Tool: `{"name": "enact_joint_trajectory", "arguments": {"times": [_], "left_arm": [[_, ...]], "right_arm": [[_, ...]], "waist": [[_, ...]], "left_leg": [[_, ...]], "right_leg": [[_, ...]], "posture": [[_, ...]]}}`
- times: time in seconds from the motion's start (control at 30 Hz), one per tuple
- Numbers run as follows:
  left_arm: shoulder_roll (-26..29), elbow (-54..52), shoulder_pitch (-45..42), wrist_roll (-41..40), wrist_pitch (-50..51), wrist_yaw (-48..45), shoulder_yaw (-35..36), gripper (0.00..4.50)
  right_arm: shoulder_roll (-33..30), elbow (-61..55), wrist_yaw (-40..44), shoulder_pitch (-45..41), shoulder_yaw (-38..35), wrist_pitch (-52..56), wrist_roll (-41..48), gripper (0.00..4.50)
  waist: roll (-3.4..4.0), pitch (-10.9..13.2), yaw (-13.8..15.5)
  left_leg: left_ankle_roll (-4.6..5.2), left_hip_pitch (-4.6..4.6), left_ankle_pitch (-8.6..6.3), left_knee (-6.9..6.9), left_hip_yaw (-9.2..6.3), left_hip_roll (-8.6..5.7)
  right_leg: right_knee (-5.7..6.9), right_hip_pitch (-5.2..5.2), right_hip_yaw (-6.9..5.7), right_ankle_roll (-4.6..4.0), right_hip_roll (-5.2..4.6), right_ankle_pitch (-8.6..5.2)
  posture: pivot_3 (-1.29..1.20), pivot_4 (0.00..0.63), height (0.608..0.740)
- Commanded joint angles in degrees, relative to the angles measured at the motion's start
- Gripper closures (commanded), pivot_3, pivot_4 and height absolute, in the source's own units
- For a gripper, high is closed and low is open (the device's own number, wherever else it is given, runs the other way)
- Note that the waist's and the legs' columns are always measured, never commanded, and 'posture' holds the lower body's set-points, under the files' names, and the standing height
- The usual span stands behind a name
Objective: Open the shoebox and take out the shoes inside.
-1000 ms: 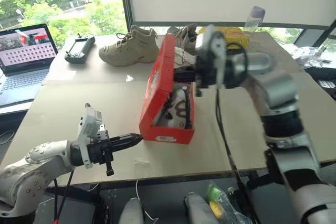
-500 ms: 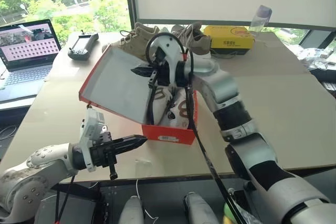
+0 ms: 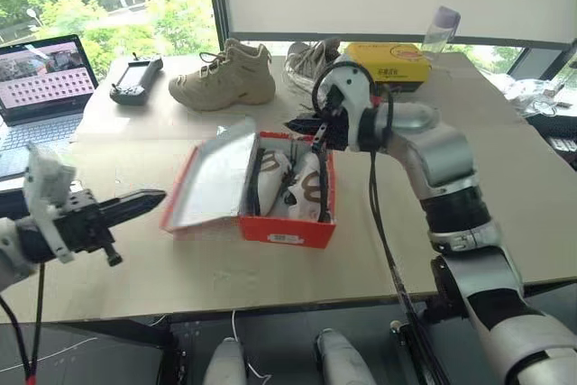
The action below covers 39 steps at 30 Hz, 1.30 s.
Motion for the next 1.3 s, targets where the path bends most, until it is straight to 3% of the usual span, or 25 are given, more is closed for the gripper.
{"name": "enact_joint_trajectory", "arguments": {"times": [0.03, 0.2, 0.47, 0.67, 0.93, 1.1, 1.3], "left_arm": [[3.3, 1.8, -1.2, 1.1, -1.6, -3.5, 4.8, 4.48], [3.9, 2.3, -7.0, -0.9, -1.4, -4.5, 0.2, 4.48], [5.3, 9.2, -16.6, 5.0, -5.9, -12.0, -12.1, 4.48], [3.1, 14.0, -21.3, 9.5, -9.5, -15.4, -19.4, 4.5], [0.6, 17.0, -24.6, 10.9, -11.3, -16.9, -21.1, 4.5], [-6.7, 19.1, -26.0, 11.3, -15.0, -12.9, -19.7, 4.5], [-11.5, 16.0, -20.3, 13.5, -16.4, -12.1, -22.7, 4.5]], "right_arm": [[-1.5, -4.9, -0.2, 0.8, -1.8, 2.8, 1.7, 4.5], [-2.7, -4.0, -1.2, 1.5, -0.2, 5.0, 0.5, 4.5], [-6.3, -1.2, 1.6, 0.4, 6.6, 7.6, -2.9, 4.5], [-8.2, -6.3, 4.3, 1.6, 8.8, 6.9, -3.2, 2.81], [-12.6, -12.5, 10.4, 1.7, 15.0, 6.5, -5.2, 0.03], [-12.5, -8.7, 8.4, 1.9, 17.2, 4.0, -9.6, 0.03], [-10.5, -3.4, 4.8, 1.3, 17.3, 7.5, -12.8, 0.03]], "waist": [[-0.01, 0.0, 0.2], [-0.01, 0.0, 0.6], [-0.03, 0.0, 0.3], [-0.03, 0.0, 0.5], [-0.05, 0.1, 0.6], [-0.06, 0.1, 0.6], [-0.06, 0.1, 0.5]], "left_leg": [[0.0, 0.0, 0.0, 0.0, 0.0, 0.0], [-0.01, 0.0, 0.0, 0.02, 0.01, 0.0], [-0.01, -0.01, 0.0, -0.01, 0.02, 0.0], [0.0, -0.03, 0.0, -0.03, 0.01, 0.02], [0.0, -0.07, 0.0, 0.02, 0.01, 0.03], [0.0, -0.06, 0.0, 0.09, 0.01, 0.03], [0.0, -0.06, 0.0, 0.05, 0.0, 0.03]], "right_leg": [[-0.01, 0.0, 0.0, -0.01, -0.01, -0.01], [-0.02, 0.01, -0.02, -0.01, -0.02, -0.01], [-0.02, -0.02, 0.0, -0.01, 0.0, 0.0], [0.01, -0.04, 0.01, 0.11, 0.04, 0.05], [0.01, -0.03, 0.01, 0.11, 0.04, 0.03], [0.01, -0.01, 0.01, 0.1, 0.04, 0.02], [0.03, -0.02, 0.01, 0.41, 0.06, 0.22]], "posture": [[0.0, 0.15, 0.712], [0.0, 0.15, 0.712], [0.0, 0.15, 0.712], [0.0, 0.15, 0.712], [0.0, 0.15, 0.712], [0.0, 0.15, 0.712], [0.0, 0.15, 0.712]]}}
